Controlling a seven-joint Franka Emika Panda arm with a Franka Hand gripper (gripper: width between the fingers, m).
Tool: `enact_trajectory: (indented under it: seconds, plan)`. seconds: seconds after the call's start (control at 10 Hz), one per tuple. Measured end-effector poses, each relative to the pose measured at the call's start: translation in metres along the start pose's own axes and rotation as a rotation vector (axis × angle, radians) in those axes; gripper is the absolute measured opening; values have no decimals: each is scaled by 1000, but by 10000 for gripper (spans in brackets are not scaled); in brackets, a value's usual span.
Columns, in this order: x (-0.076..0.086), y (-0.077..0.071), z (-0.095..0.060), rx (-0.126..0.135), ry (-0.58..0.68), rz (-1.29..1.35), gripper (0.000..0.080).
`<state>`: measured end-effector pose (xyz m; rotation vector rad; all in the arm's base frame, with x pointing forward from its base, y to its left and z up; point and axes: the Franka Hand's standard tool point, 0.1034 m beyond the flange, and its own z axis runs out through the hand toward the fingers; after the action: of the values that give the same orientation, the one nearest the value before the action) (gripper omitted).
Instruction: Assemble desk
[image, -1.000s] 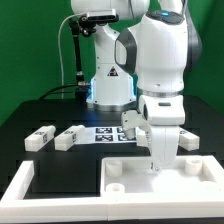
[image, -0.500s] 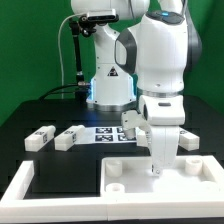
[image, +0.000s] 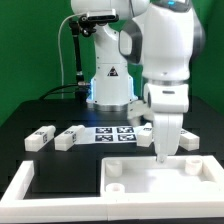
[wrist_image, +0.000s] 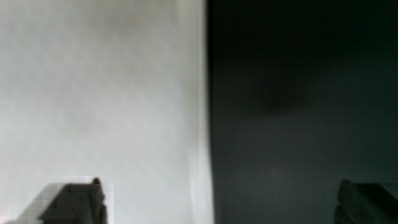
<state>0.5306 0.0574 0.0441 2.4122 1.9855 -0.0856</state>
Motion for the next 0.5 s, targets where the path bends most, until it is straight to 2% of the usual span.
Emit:
enact_trajectory:
  seconds: [0.3,0.4,0.5]
  plan:
    - [42,-17,-23,-6,-11,271,649]
    - [53,-18,-24,-22,4,332,649]
    - [52,-16,-21,-38,24,381,649]
